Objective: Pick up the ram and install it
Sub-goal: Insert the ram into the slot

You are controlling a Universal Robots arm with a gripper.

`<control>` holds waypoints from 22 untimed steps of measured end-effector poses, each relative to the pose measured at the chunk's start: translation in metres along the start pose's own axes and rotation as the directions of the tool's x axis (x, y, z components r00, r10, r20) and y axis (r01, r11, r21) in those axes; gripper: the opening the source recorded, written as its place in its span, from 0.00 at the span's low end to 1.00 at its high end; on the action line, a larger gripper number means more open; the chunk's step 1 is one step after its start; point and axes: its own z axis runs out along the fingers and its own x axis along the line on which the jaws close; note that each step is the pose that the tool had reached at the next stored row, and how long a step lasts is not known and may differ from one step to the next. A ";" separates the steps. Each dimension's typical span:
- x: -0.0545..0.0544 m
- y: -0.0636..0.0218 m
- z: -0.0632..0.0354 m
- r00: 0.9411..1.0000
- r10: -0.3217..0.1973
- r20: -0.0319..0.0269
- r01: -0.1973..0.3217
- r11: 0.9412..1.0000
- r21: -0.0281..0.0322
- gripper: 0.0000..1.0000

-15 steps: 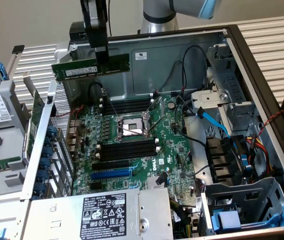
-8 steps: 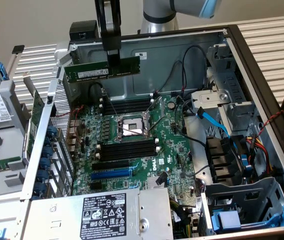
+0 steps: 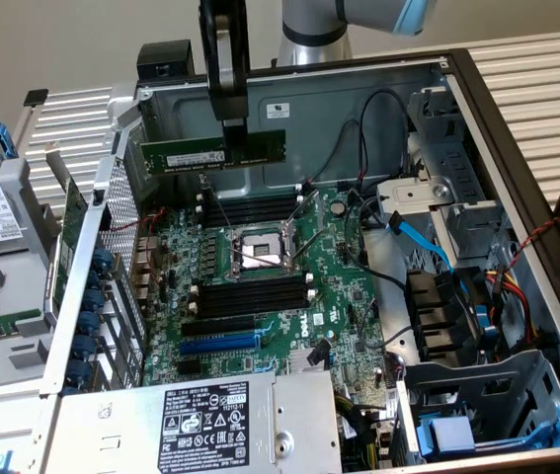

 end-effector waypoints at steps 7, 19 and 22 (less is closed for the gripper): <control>-0.003 -0.0045 0.0110 1.000 0.015 -0.005 -0.015 1.000 0.001 0.12; -0.017 -0.0117 0.0282 0.999 0.020 -0.031 -0.020 1.000 0.002 0.12; -0.017 -0.0135 0.0336 0.999 0.026 -0.031 -0.026 1.000 0.003 0.12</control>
